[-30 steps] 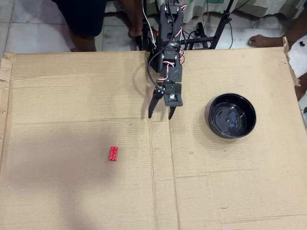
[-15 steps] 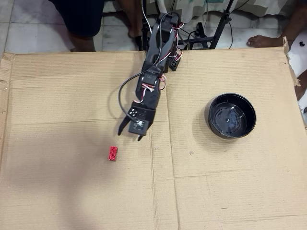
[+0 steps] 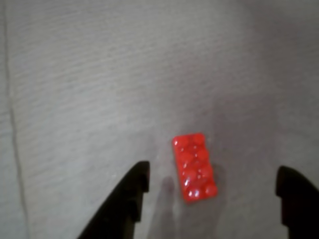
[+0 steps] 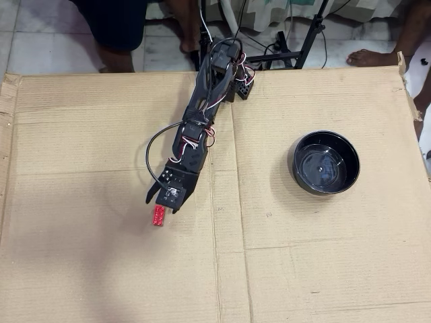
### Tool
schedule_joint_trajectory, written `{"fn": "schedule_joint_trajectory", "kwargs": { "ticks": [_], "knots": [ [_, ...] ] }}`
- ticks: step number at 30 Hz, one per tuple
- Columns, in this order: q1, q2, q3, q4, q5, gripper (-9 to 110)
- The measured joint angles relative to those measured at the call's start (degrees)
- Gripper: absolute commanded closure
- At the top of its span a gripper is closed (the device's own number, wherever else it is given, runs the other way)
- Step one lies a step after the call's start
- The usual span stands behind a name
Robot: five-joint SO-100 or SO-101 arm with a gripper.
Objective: Grasp a lego block and put it in the bin.
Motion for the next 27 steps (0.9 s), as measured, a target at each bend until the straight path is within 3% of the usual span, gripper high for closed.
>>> {"fn": "schedule_joint_trajectory", "kwargs": {
  "ticks": [23,27],
  "knots": [
    [3.2,-11.7,-5.3,0.0,0.1,73],
    [3.1,-11.7,-5.3,0.0,0.1,82]
  ]
}}
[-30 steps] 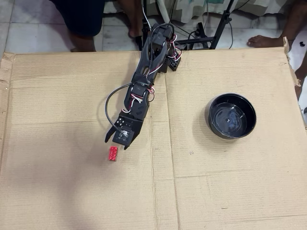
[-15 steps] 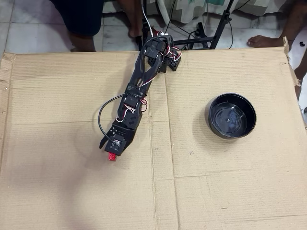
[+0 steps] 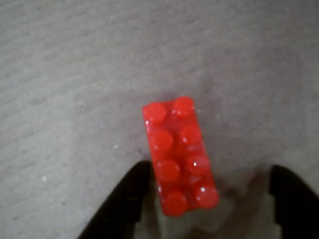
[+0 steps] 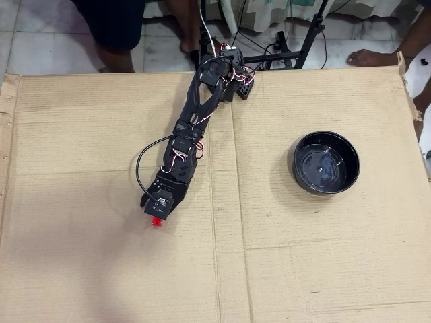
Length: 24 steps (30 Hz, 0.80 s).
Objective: Grasp a lego block and put it in the bin.
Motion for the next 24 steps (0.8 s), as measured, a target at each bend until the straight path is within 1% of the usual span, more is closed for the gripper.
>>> {"fn": "schedule_joint_trajectory", "kwargs": {
  "ticks": [4,7,17,24],
  "knots": [
    [0.0,0.0,-0.1,-0.1,0.0,96],
    [0.0,0.0,-0.1,-0.2,0.0,101],
    [-0.3,0.0,-0.1,-0.2,0.0,101],
    [-4.0,2.1,1.0,0.2,0.0,101]
  ]
}}
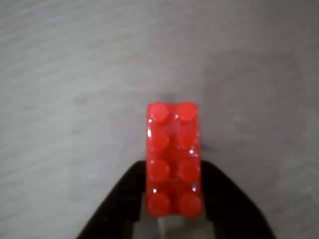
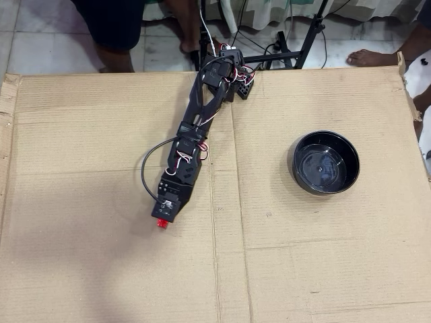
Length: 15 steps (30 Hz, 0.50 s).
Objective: Grasp a lego block and put it in the bin.
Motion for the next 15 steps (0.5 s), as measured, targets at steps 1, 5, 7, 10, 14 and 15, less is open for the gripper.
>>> {"fn": "schedule_joint_trajectory", "kwargs": {
  "ticks": [1,5,7,10,14,15],
  "knots": [
    [-0.7,1.5,1.0,0.0,0.0,101],
    [-3.8,7.4,4.9,0.0,1.0,101],
    [-5.6,10.8,7.3,0.0,3.0,101],
    [-9.1,16.2,10.9,0.0,6.1,101],
    [-13.9,24.4,16.8,0.0,10.5,101],
    [-15.3,26.5,18.5,0.0,12.0,101]
  ]
}}
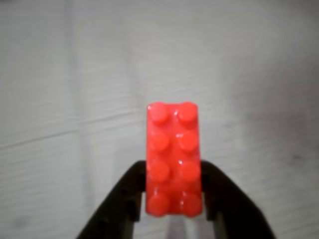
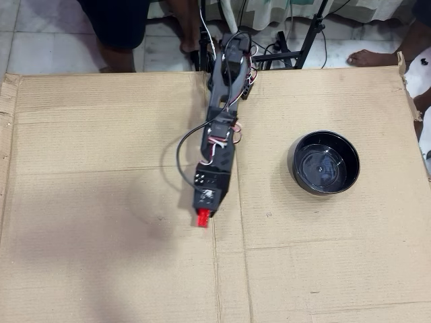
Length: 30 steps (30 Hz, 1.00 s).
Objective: Grasp a lego block and put it in the bin.
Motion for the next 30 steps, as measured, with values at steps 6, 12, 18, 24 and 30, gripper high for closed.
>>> {"fn": "schedule_joint_trajectory", "kwargs": {
  "ticks": [6,12,18,24,30],
  "knots": [
    [-8.3,13.6,11.2,0.1,6.6,101],
    [-18.1,25.6,21.2,0.1,11.3,101],
    [-25.7,35.9,29.7,0.1,11.9,101],
    [-34.3,46.4,37.7,0.1,11.9,101],
    [-42.2,54.7,43.8,0.1,11.9,101]
  ]
}}
